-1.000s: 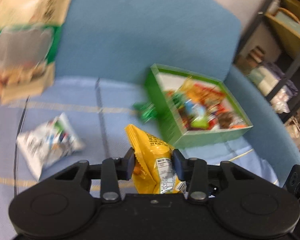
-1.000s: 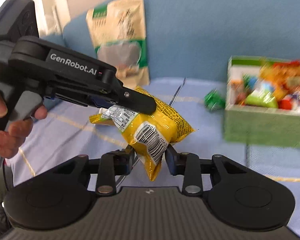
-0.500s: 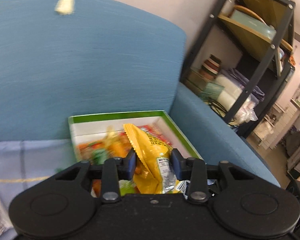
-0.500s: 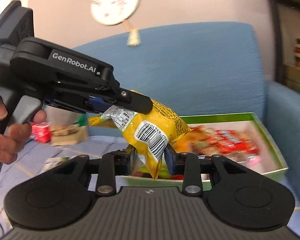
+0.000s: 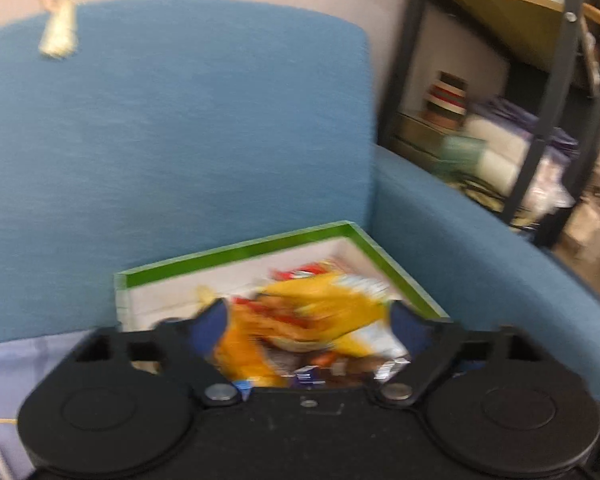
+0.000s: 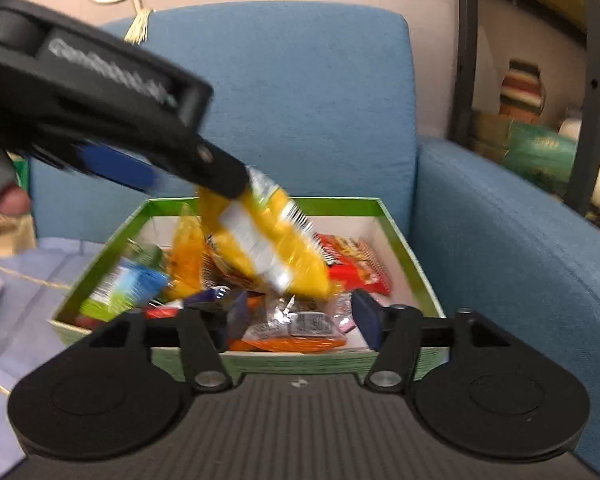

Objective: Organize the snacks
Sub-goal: 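Lower the yellow bag into the green box and open both grippers, then move both tools back to the white 'I'm' snack bag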

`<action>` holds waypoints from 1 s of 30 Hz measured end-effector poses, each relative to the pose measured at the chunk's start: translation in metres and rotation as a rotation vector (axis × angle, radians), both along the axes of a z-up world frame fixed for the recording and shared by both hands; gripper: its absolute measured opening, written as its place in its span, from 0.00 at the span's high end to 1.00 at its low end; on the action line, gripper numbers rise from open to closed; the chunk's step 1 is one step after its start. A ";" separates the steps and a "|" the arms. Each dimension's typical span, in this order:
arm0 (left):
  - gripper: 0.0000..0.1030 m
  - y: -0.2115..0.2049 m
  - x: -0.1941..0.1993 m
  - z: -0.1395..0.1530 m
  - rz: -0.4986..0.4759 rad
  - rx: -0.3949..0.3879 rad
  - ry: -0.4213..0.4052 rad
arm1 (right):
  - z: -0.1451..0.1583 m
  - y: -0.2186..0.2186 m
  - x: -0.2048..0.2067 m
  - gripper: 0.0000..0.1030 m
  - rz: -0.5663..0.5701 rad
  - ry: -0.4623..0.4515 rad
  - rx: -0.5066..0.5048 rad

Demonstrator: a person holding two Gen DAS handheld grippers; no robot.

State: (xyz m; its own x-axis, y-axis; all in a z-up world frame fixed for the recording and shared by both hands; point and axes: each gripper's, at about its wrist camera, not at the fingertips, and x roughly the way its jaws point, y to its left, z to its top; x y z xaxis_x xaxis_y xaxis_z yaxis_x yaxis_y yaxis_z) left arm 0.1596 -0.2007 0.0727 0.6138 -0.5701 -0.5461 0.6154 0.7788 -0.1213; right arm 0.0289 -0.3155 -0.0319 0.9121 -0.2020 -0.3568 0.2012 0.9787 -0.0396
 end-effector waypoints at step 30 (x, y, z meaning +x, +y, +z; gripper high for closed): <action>0.00 0.204 -0.031 -0.017 0.368 0.010 0.119 | 0.001 0.136 -0.006 0.00 0.368 0.115 0.070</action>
State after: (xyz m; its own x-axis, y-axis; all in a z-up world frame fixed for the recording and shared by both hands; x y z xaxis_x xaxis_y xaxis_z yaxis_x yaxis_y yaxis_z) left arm 0.1291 0.0033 0.0561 0.7082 -0.3177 -0.6304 0.2764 0.9465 -0.1666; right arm 0.0226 -0.1791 -0.0312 0.8724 0.1595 -0.4621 -0.1652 0.9858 0.0283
